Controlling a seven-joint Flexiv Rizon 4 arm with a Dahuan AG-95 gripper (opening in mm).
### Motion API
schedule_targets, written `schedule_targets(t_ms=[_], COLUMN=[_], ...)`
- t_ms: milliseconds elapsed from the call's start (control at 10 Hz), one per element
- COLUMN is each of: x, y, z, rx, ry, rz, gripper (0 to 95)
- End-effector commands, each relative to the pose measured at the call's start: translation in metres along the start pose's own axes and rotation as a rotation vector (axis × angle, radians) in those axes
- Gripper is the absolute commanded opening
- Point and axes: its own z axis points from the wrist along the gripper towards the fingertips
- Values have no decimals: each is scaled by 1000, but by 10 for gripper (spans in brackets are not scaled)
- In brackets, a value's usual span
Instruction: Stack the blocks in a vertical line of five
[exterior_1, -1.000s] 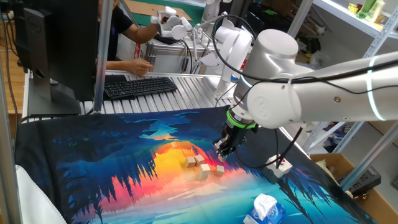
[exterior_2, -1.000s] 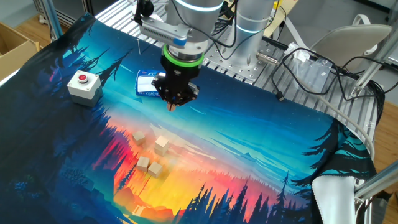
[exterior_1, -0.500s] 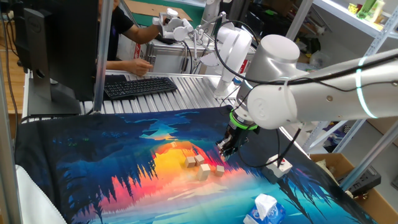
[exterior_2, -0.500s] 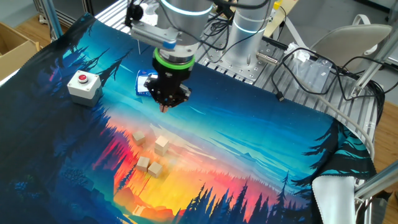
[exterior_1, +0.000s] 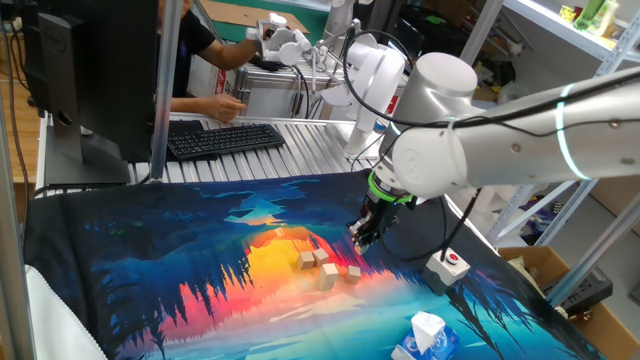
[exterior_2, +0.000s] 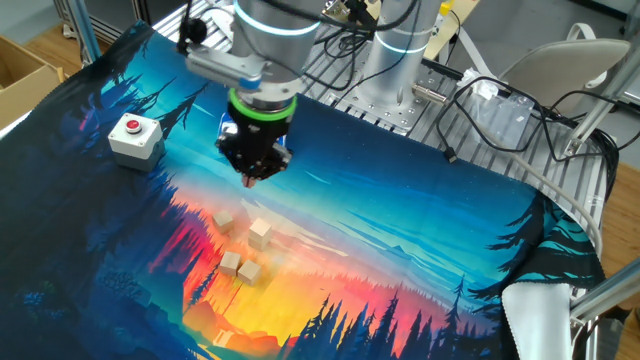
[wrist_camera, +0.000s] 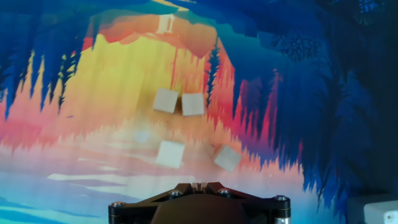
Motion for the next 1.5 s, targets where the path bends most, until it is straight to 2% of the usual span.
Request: schedule_targets(t_ms=[100,500,1000,1300,1500], x=[-2,-5,-14,-14,-16], y=[-6,-23,-33,-35,-40], z=[8,31,51,70,78], rx=[1,-2,-17,-6,-12], ry=[-3,-12,-11,-14,-15], rz=[1,1,3,32,22], gripper=[0,0,0,0,0])
